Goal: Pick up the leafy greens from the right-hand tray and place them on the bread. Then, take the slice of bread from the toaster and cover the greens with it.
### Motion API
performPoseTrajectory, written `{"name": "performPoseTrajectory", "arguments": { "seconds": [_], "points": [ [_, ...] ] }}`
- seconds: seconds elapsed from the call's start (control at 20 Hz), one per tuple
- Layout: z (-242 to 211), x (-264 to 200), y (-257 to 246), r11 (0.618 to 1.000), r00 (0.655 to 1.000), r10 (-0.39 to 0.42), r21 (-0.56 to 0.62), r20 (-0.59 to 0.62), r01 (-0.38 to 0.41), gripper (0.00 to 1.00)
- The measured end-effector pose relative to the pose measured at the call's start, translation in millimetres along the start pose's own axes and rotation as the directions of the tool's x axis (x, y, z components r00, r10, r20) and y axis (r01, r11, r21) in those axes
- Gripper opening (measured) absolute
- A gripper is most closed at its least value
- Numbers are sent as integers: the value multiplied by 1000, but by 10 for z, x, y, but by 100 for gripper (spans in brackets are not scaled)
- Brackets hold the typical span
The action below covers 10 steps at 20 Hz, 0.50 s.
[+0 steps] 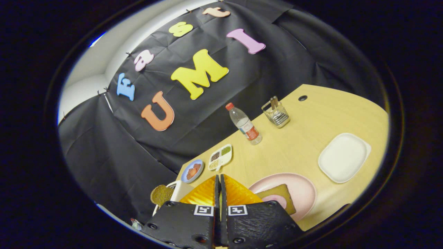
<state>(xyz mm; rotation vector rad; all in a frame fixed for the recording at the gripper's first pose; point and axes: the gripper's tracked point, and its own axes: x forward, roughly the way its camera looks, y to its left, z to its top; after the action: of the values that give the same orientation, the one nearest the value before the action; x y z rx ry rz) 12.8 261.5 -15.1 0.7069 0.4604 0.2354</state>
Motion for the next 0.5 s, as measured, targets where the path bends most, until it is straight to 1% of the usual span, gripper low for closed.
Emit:
{"name": "performPoseTrajectory", "arguments": {
  "seconds": [0.15, 0.25, 0.35, 0.45, 0.5],
  "points": [
    [-212, 132, -58, 1000, 999, -16, 7, -34, 17, 1],
    [-289, 166, -164, 999, 998, -43, 0, -54, 43, 1],
    [-302, 184, -282, 996, 996, -81, -42, -48, 79, 1],
    [-299, 198, -344, 993, 995, -92, -73, -37, 89, 1],
    [-280, 173, -392, 990, 993, -111, -89, -28, 108, 5]
  ]
}}
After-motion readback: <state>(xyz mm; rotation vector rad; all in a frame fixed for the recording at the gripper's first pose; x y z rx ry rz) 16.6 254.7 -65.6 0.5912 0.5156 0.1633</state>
